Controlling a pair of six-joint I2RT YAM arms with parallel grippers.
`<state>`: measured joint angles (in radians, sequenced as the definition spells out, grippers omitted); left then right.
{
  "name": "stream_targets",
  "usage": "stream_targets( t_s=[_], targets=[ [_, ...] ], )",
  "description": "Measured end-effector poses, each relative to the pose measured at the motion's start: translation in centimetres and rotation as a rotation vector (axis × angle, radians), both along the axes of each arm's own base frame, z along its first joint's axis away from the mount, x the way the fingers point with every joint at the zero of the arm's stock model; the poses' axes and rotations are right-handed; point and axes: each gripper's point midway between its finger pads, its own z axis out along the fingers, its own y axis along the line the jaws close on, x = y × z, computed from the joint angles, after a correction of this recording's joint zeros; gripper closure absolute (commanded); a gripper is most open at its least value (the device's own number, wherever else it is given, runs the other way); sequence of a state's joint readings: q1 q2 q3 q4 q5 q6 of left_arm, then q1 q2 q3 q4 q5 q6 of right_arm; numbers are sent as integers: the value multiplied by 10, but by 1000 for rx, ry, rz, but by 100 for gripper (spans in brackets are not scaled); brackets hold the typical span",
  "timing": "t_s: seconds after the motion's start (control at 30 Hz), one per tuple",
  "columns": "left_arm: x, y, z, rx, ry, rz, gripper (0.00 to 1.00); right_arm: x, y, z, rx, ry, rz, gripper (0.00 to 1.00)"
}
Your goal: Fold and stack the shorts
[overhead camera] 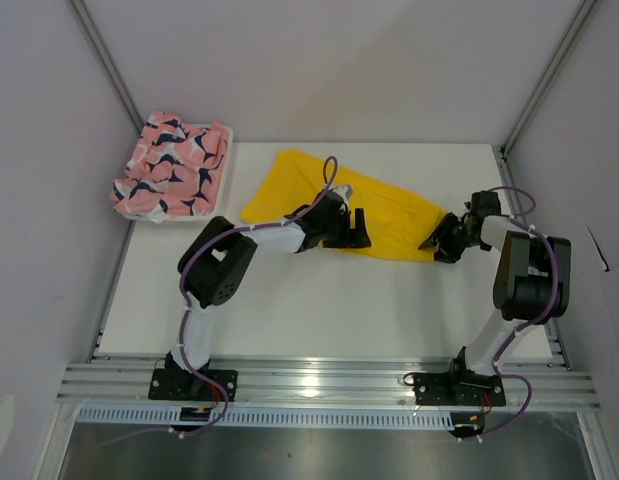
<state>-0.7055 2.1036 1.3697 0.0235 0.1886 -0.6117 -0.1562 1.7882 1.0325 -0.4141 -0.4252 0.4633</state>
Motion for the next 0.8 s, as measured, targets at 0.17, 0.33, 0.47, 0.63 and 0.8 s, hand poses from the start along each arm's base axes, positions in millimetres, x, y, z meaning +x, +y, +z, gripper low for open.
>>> stream_targets(
  t_s=[0.17, 0.33, 0.47, 0.63, 0.8],
  targets=[
    [-4, -4, 0, 11, -11, -2, 17, 5, -5, 9, -4, -32, -18, 18],
    [-6, -5, -1, 35, -26, 8, 17, -3, -23, 12, -83, -44, -52, 13],
    [-10, 5, -1, 73, -26, 35, 17, -4, -34, 18, -102, -63, -69, 14],
    [-23, 25, -3, 130, 0, 56, 15, -4, -37, 18, -106, -69, -68, 13],
    [-45, 46, 2, 176, 43, 50, 13, -2, -34, 20, -87, -83, -56, 8]
  ],
)
